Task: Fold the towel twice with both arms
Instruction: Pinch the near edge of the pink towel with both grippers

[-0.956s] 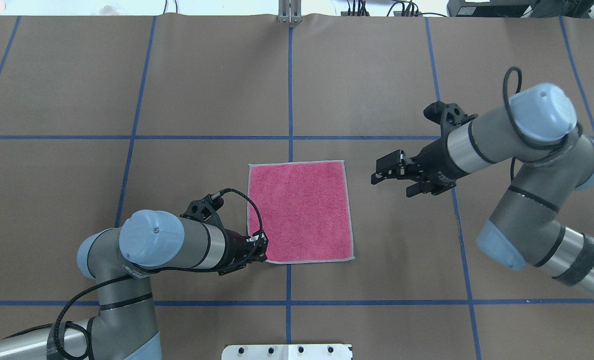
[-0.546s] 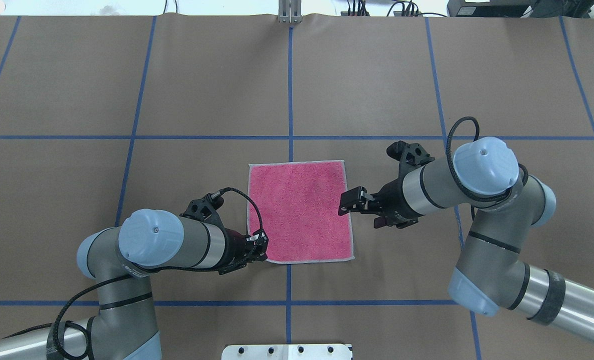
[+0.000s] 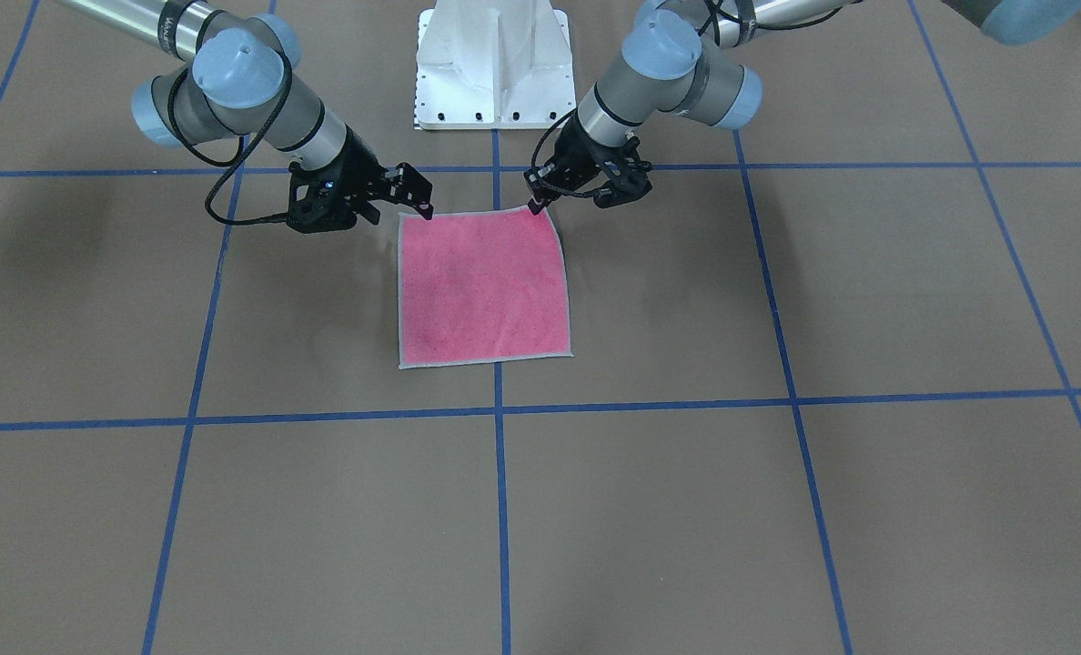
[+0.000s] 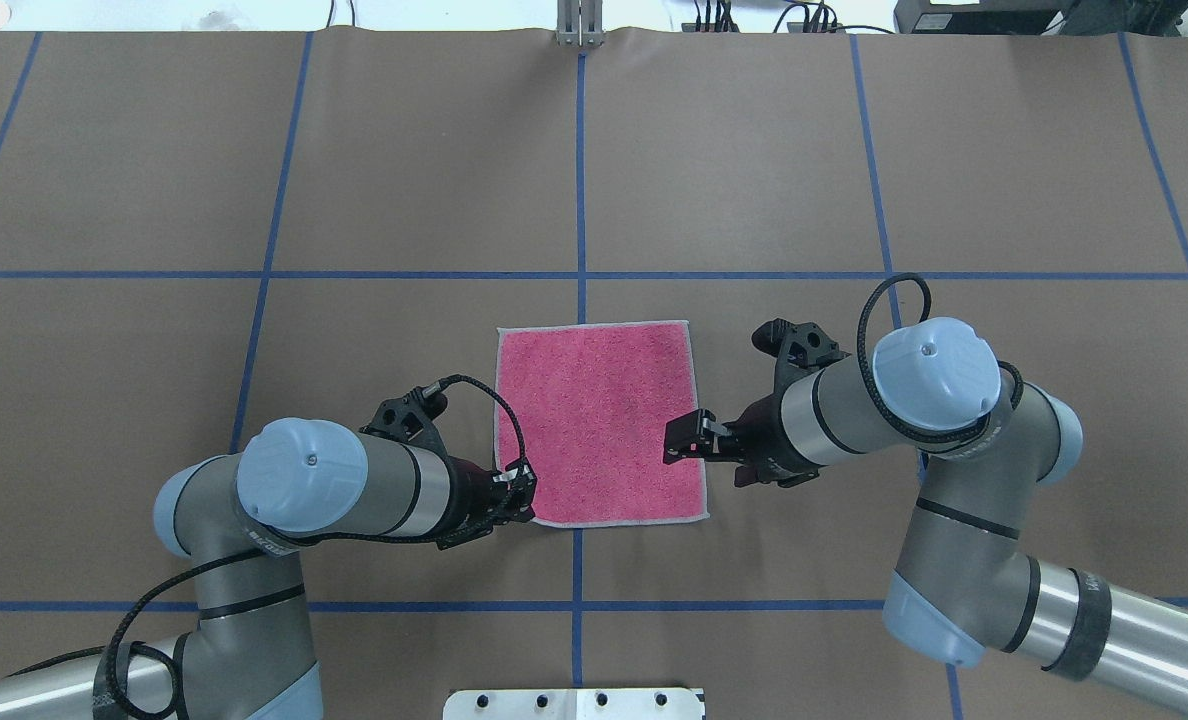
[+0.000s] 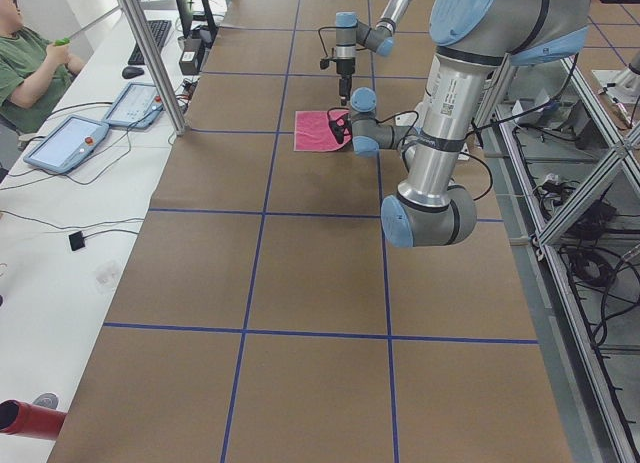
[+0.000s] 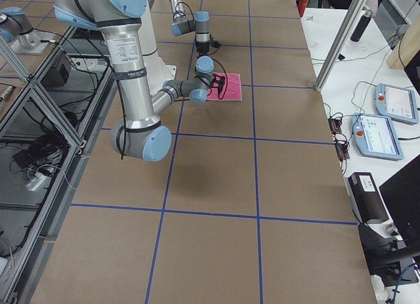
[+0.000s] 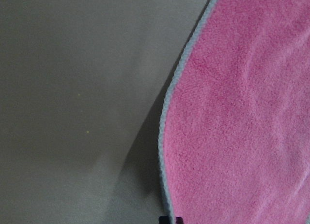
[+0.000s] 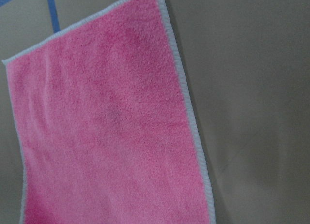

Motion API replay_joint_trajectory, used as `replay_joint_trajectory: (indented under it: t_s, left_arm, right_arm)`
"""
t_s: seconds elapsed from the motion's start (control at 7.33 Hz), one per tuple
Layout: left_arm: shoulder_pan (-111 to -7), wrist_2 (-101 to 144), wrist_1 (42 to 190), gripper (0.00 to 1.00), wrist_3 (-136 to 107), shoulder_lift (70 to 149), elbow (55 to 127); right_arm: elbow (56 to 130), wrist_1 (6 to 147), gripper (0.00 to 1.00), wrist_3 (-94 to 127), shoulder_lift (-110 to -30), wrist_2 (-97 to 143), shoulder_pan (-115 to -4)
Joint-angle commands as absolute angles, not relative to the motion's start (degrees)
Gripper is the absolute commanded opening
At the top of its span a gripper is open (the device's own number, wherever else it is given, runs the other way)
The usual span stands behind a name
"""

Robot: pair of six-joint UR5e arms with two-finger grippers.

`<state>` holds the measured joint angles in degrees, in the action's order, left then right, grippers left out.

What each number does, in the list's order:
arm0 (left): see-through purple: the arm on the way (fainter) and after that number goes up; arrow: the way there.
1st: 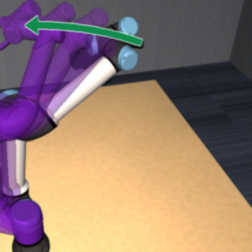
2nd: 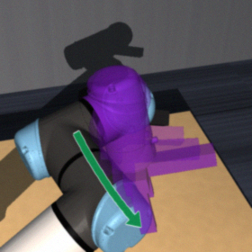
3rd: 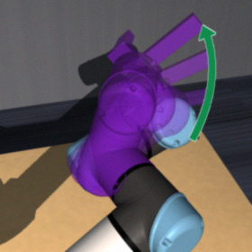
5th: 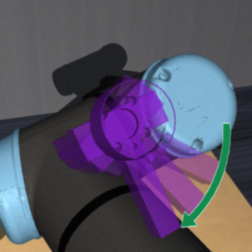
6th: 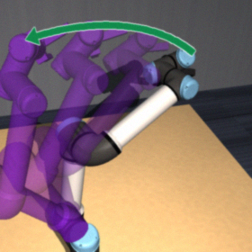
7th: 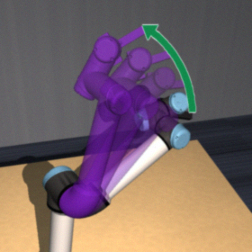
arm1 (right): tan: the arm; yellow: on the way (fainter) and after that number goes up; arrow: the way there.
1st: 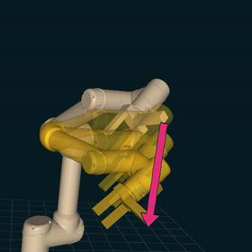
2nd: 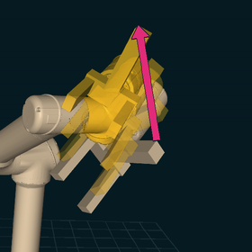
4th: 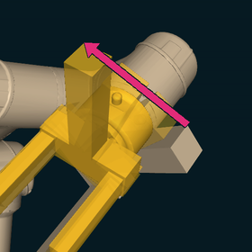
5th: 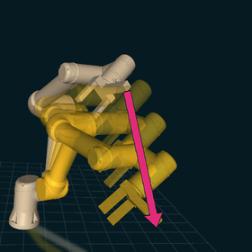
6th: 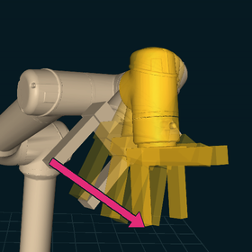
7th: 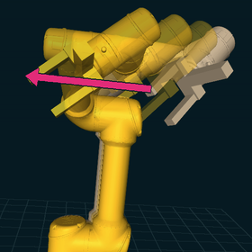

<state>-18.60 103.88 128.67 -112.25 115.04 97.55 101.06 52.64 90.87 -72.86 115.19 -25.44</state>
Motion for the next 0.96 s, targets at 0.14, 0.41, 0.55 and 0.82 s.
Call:
replay_joint_trajectory:
  t_s: [0.14,0.41,0.55,0.82]
  left_arm:
    - [-18.5,103.9,128.7,0.00,-112.3,115.0,97.6]
    - [-18.7,103.9,128.7,0.00,-112.3,115.0,97.6]
    - [-18.7,103.9,128.7,0.00,-112.3,115.0,97.6]
    - [-18.7,103.9,128.7,0.00,-112.3,115.0,97.7]
  right_arm:
    - [100.5,52.6,0.83,90.9,-72.9,115.0,-24.6]
    - [100.3,52.6,0.82,90.9,-72.8,114.3,-23.7]
    - [100.0,52.6,0.80,90.9,-72.6,114.3,-23.6]
    - [99.8,52.6,0.78,90.9,-72.5,114.3,-23.5]
